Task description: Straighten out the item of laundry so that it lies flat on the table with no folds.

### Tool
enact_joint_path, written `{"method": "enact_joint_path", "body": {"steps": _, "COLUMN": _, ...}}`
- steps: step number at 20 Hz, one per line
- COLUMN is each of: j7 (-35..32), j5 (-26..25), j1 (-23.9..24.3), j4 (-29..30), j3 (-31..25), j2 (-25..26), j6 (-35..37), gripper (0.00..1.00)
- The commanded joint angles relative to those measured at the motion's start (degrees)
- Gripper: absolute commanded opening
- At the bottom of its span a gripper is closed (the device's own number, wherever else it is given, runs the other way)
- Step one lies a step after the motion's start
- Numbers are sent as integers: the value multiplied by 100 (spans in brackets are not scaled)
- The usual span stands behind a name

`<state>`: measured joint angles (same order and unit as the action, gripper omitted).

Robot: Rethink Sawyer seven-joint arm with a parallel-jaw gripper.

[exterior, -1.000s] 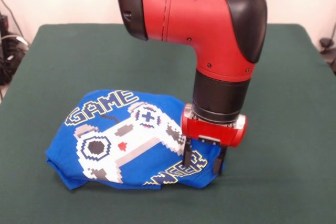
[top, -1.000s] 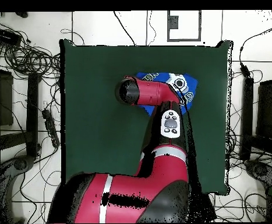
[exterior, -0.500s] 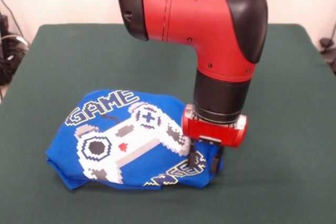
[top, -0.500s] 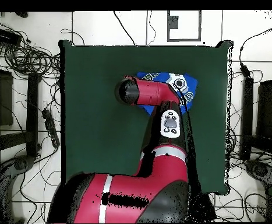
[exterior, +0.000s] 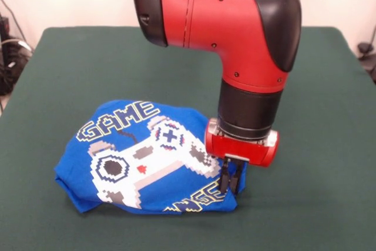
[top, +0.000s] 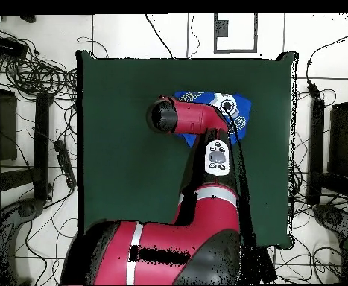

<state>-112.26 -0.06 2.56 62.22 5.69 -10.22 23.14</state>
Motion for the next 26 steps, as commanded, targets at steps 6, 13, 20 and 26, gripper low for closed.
{"method": "enact_joint_path", "body": {"steps": 6, "j7": -752, "j5": 164, "j1": -43, "j4": 118, "j3": -533, "j2": 260, "j6": -126, "gripper": 0}}
{"method": "enact_joint_path", "body": {"steps": 13, "j7": -2136, "j5": 670, "j1": -801, "j4": 710, "j3": 204, "j2": -141, "j6": 116, "gripper": 0}}
{"method": "enact_joint_path", "body": {"steps": 20, "j7": -2903, "j5": 1320, "j1": -1545, "j4": 773, "j3": 1034, "j2": -229, "j6": 694, "gripper": 0}}
{"method": "enact_joint_path", "body": {"steps": 26, "j7": -3543, "j5": 1730, "j1": -1950, "j4": 1015, "j3": 1290, "j2": -341, "j6": 975, "gripper": 0}}
